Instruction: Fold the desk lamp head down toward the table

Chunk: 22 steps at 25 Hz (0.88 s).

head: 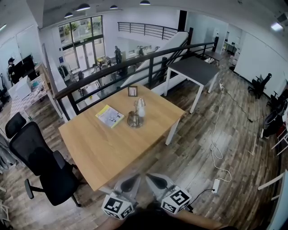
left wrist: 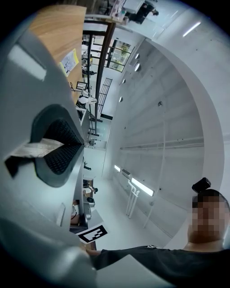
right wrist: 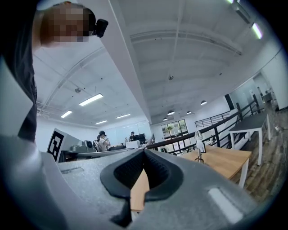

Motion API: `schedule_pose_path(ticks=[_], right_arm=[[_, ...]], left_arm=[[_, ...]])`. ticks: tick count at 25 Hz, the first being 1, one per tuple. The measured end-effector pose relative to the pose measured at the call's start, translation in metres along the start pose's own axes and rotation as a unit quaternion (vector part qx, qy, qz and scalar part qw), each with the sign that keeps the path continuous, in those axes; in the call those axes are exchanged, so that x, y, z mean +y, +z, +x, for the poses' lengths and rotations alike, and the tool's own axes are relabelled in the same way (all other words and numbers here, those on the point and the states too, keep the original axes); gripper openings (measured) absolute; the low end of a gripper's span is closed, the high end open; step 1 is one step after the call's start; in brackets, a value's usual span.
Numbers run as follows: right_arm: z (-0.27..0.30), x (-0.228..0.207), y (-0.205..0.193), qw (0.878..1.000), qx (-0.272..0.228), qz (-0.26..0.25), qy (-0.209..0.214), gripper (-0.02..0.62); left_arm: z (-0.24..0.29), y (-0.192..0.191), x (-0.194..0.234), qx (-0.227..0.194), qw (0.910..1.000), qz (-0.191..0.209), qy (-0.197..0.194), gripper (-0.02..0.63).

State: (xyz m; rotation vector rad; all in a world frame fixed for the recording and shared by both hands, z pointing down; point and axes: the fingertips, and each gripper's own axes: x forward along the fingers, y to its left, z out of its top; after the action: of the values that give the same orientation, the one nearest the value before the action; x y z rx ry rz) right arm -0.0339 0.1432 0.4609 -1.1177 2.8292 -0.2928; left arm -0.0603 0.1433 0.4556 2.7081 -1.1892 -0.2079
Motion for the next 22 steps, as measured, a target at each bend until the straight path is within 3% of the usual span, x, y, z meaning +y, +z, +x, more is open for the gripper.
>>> schedule_pose_path(ticks=[7, 22], right_arm=[[0.014, -0.042, 0.004, 1.000, 0.002, 0.010, 0.015, 0.003], [0.044, -0.205, 0.048, 0.999, 0.008, 0.012, 0.040, 0.003]], left_arm=[[0.045, -0.003, 0.014, 0.003, 1.0000, 0.001, 0.007, 0.002], [0.203, 0.008, 0.033, -0.016, 0.9992, 0.017, 0.033, 0.002]])
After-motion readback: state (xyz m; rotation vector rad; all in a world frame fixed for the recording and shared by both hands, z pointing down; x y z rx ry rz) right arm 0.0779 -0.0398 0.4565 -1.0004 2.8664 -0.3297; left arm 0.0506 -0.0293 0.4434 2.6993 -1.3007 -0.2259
